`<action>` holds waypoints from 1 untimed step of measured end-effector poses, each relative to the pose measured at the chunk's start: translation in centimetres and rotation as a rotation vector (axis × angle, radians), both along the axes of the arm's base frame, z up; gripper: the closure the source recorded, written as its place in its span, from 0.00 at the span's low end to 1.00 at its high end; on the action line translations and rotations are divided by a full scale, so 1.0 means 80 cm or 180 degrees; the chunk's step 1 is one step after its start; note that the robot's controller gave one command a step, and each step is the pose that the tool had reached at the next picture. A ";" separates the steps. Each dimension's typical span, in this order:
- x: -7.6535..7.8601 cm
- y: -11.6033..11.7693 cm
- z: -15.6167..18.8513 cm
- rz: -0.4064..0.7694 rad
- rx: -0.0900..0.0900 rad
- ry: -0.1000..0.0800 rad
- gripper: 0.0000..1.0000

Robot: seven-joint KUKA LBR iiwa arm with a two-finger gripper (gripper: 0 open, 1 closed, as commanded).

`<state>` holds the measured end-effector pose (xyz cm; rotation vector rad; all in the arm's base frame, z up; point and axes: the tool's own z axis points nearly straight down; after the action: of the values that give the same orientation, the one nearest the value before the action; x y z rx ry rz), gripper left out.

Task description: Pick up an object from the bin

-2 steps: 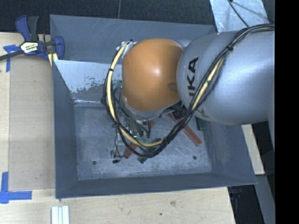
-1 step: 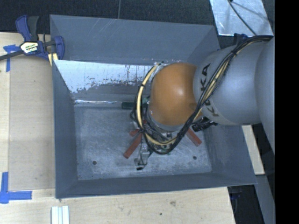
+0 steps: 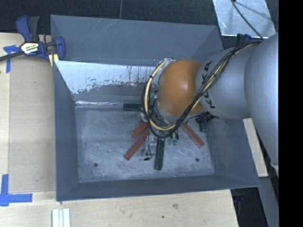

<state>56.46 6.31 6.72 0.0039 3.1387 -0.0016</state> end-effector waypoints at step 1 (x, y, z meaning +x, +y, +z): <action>0.000 0.004 0.005 0.0009 0.0009 -0.0011 1.00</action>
Offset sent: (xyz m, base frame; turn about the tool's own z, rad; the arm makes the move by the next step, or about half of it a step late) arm 0.0000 0.0000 0.0000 0.0000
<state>56.44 6.65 7.16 -0.0007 3.1354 0.0029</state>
